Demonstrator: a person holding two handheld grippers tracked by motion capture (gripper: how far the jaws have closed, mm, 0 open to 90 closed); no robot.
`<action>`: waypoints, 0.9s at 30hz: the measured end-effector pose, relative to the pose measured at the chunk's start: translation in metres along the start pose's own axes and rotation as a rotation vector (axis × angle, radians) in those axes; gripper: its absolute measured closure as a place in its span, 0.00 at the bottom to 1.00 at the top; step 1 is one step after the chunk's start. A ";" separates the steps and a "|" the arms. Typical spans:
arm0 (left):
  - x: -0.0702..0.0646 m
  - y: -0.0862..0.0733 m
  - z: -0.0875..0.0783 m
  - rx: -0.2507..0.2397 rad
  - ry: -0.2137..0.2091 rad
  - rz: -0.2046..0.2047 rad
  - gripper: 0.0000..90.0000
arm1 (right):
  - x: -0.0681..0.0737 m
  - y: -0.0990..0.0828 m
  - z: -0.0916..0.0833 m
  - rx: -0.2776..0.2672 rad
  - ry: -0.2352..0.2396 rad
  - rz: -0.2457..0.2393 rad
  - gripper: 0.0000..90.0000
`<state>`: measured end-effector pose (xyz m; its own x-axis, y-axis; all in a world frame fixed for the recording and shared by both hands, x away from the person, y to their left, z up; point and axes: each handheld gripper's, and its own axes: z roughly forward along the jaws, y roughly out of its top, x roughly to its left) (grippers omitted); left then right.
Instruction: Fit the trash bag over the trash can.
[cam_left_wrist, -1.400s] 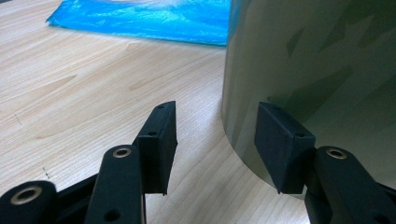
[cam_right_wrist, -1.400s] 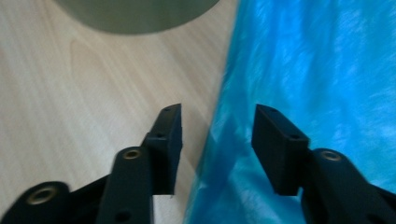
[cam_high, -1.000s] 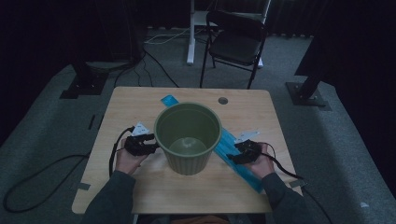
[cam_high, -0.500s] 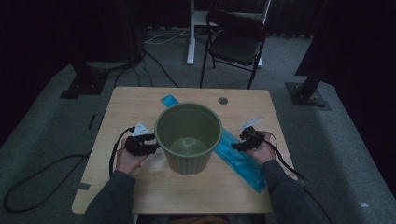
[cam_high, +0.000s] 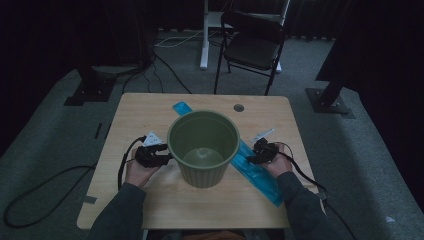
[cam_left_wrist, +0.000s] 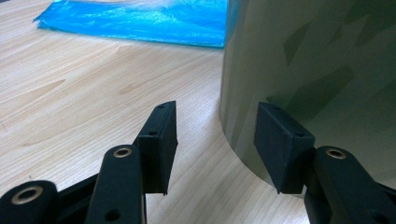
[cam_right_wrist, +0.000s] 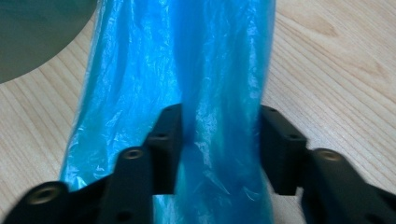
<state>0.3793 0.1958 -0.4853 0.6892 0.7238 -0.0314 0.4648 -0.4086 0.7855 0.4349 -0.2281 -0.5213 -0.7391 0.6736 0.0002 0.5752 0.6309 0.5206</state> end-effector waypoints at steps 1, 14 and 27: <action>-0.001 0.000 0.000 -0.002 -0.002 -0.001 0.55 | 0.000 0.000 0.000 0.000 -0.002 0.002 0.67; -0.010 0.004 0.002 -0.008 -0.030 0.033 0.55 | -0.006 0.003 -0.002 0.015 0.014 0.052 1.00; -0.012 0.004 0.003 -0.009 -0.035 0.040 0.55 | -0.014 0.019 -0.032 -0.083 0.010 0.075 1.00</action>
<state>0.3747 0.1841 -0.4832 0.7264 0.6869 -0.0216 0.4315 -0.4314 0.7923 0.4450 -0.2385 -0.4840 -0.6990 0.7133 0.0504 0.5983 0.5448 0.5876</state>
